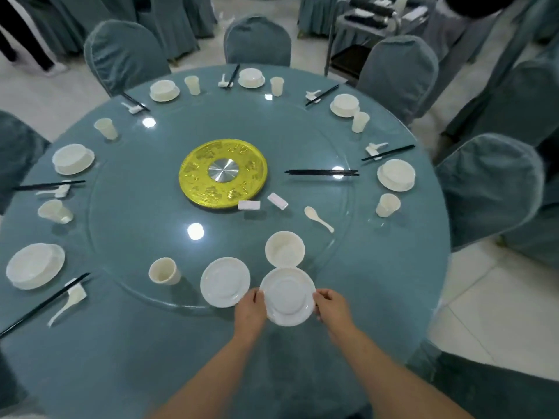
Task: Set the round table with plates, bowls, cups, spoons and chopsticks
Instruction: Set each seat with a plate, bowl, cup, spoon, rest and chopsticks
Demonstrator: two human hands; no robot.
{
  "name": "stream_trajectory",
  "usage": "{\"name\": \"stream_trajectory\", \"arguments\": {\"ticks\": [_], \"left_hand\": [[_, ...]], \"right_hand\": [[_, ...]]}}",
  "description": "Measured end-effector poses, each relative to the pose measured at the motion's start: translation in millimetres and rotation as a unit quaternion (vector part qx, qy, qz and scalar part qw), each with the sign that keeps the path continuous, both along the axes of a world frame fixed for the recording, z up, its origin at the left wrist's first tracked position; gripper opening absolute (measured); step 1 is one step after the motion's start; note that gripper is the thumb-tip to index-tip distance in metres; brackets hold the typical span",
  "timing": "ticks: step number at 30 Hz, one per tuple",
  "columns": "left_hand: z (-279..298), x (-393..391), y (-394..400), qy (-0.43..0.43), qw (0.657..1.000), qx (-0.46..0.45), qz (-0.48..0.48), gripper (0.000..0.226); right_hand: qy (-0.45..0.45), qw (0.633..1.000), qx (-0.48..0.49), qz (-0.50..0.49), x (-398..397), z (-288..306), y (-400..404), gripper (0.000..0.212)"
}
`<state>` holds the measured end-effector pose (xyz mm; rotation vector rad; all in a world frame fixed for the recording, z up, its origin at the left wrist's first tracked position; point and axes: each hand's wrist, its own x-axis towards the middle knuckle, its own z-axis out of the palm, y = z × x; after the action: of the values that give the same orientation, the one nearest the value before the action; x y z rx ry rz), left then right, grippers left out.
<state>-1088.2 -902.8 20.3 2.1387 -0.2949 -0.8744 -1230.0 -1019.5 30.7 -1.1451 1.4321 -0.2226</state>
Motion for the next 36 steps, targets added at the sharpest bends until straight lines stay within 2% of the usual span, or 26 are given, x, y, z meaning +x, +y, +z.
{"name": "stream_trajectory", "arguments": {"ticks": [9, 12, 14, 19, 22, 26, 31, 36], "left_hand": [[-10, -70, -65, -0.055, 0.989, 0.012, -0.14, 0.032], [-20, -86, -82, -0.046, 0.989, 0.009, -0.138, 0.015], [-31, -96, -94, -0.041, 0.989, 0.01, -0.14, 0.019], [-63, -113, -117, -0.058, 0.973, 0.032, -0.22, 0.023], [-82, -115, -128, -0.079, 0.962, 0.021, -0.261, 0.026], [-101, -112, -127, -0.117, 0.951, -0.011, -0.287, 0.032], [-113, -113, -125, -0.118, 0.954, -0.012, -0.274, 0.033], [-113, -110, -125, -0.088, 0.959, 0.008, -0.269, 0.039]], "right_hand": [[0.06, 0.997, -0.027, -0.03, -84, -27, -56, 0.013], [0.095, 0.994, -0.055, 0.0, -104, -35, -76, 0.017], [0.112, 0.992, -0.065, 0.01, -115, -42, -89, 0.02], [0.149, 0.982, -0.102, 0.055, -141, -69, -109, 0.024], [0.131, 0.984, -0.093, 0.076, -151, -88, -120, 0.024], [0.062, 0.993, -0.091, 0.04, -158, -100, -122, 0.027], [0.073, 0.994, -0.083, 0.007, -162, -111, -122, 0.008], [0.094, 0.992, -0.076, 0.039, -166, -112, -125, 0.006]]}}
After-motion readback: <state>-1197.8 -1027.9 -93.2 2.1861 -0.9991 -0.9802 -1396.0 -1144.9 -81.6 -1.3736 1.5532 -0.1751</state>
